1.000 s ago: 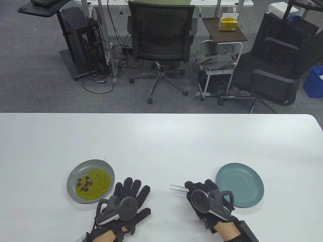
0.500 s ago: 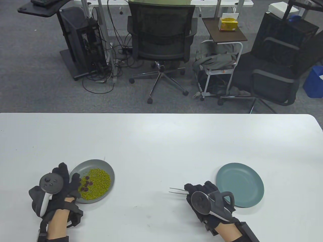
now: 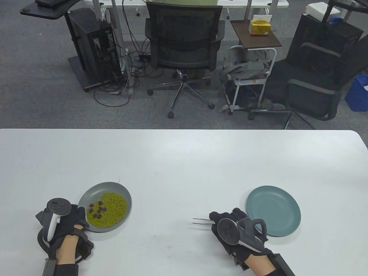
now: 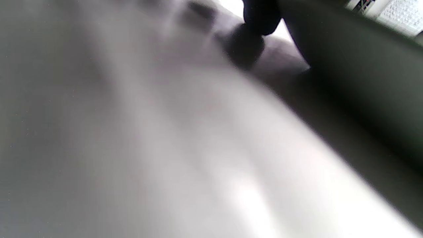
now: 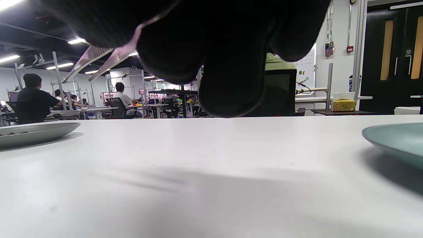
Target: Pick cranberries with tweezers into plate
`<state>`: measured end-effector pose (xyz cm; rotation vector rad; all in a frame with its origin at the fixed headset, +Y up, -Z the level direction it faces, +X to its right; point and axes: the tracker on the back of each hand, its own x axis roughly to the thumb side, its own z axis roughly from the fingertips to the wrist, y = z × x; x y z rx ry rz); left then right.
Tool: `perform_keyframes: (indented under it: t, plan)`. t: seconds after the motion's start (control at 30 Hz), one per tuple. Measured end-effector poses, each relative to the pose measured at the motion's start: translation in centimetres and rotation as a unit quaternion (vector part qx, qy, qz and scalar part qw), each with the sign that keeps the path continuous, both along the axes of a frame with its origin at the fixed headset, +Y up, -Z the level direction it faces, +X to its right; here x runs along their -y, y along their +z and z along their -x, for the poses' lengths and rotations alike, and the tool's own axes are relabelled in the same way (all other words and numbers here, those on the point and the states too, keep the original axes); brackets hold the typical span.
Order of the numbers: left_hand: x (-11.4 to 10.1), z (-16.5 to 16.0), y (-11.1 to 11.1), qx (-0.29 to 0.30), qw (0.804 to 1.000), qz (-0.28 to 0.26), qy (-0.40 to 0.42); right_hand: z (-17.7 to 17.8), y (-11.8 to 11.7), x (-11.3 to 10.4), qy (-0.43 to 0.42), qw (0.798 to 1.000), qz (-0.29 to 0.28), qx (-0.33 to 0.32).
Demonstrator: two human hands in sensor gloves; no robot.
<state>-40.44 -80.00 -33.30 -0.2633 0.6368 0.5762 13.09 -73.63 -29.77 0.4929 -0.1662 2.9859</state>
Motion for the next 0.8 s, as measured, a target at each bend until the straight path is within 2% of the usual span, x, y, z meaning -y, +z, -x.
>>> perform_keyframes:
  t: [0.1,0.27,0.4,0.5,0.67,0.73,0.8]
  plan:
    - [-0.1,-0.2,0.0,-0.005,1.0,-0.019,0.009,-0.1,-0.1,0.0,-0.001,1.0,0.001,0.003]
    - [-2.1,-0.1,0.2,-0.013,0.996,-0.079,-0.038,-0.2,-0.1,-0.1,0.001,1.0,0.002,0.005]
    - [-2.7,0.4,0.7,-0.035,0.994,-0.107,0.005,-0.3,-0.1,-0.1,0.0,1.0,0.001,0.005]
    - [-2.0,0.8,0.8,-0.044,0.99,-0.113,0.069,-0.3,-0.1,-0.1,0.0,1.0,0.0,0.004]
    - [-0.8,0.4,0.8,-0.053,0.972,-0.139,0.179,-0.5,-0.1,-0.2,-0.004,1.0,0.0,0.008]
    - [-0.3,-0.5,0.6,-0.023,0.956,-0.149,0.253,-0.8,-0.2,-0.3,-0.008,1.0,-0.002,0.013]
    - [-0.3,-2.5,0.2,0.005,0.928,-0.172,0.33,-1.3,-0.4,-0.8,-0.02,0.999,-0.015,0.022]
